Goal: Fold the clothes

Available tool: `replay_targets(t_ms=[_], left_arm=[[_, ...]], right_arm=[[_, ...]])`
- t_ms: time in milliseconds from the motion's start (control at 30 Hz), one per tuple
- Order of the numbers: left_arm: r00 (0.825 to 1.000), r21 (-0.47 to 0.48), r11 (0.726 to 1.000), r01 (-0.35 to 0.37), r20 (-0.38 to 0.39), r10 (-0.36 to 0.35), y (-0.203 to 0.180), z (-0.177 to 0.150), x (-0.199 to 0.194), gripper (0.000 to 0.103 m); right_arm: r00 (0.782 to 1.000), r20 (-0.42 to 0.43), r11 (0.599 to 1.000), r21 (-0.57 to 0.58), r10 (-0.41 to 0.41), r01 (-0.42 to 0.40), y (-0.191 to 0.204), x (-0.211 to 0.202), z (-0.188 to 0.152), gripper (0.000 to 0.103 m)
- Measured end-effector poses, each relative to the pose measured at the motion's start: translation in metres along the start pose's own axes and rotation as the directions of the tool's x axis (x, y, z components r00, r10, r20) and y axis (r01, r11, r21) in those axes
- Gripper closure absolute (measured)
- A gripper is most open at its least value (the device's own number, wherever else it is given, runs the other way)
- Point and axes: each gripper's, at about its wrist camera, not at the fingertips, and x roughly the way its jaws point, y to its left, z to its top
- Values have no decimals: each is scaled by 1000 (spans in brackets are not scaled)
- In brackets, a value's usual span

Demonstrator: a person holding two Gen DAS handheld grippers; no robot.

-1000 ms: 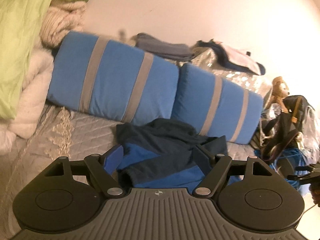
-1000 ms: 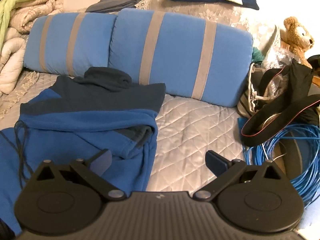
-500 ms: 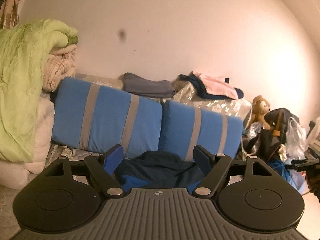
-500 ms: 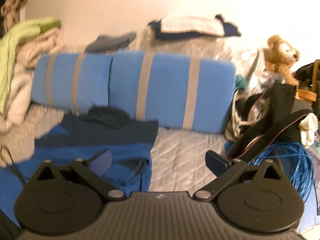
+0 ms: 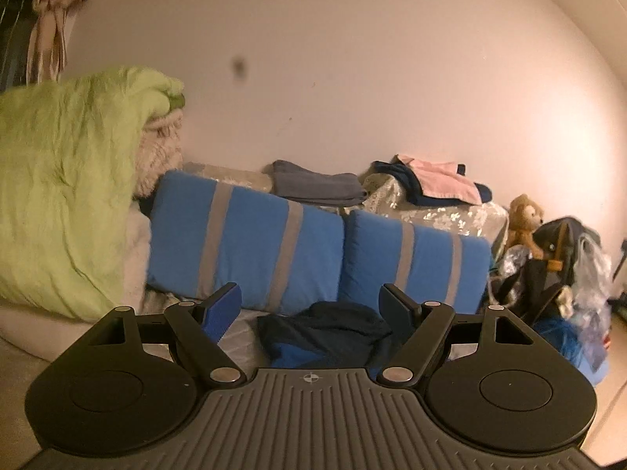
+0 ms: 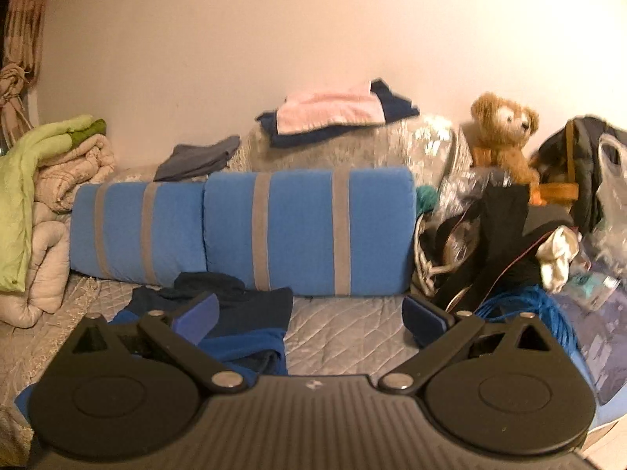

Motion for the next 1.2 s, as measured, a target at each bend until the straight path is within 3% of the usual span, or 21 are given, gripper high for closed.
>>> replay_targets(t_ms=[100, 200, 300, 433, 767, 967, 1200], left_arm=[[1000, 51, 999, -20, 11, 19, -4, -15, -4, 22], [999, 58, 998, -23, -20, 24, -8, -45, 7, 20], [996, 35, 999, -14, -82, 17, -10, -79, 25, 20], [990, -11, 1000, 0, -139, -2, -7, -114, 39, 20], [985, -50, 998, -23, -174, 14, 6, -152, 50, 20], [984, -37, 999, -41, -177, 33, 12, -171, 55, 18], [971, -20, 998, -60, -233, 54, 15, -191, 66, 16]], right_arm=[[1000, 26, 1000, -16, 5, -5, 0, -16, -2, 0], [999, -8, 998, -53, -42, 42, 11, -7, -22, 0], [993, -63, 990, -103, -100, 93, 28, 9, -50, 0], [987, -112, 987, -126, -115, 101, 47, 27, -78, 0], [959, -158, 950, -245, -238, 195, 73, 55, -103, 0], [956, -183, 948, -265, -227, 174, 81, 65, -116, 0], [959, -236, 973, -205, -158, 110, 76, 75, -144, 0]])
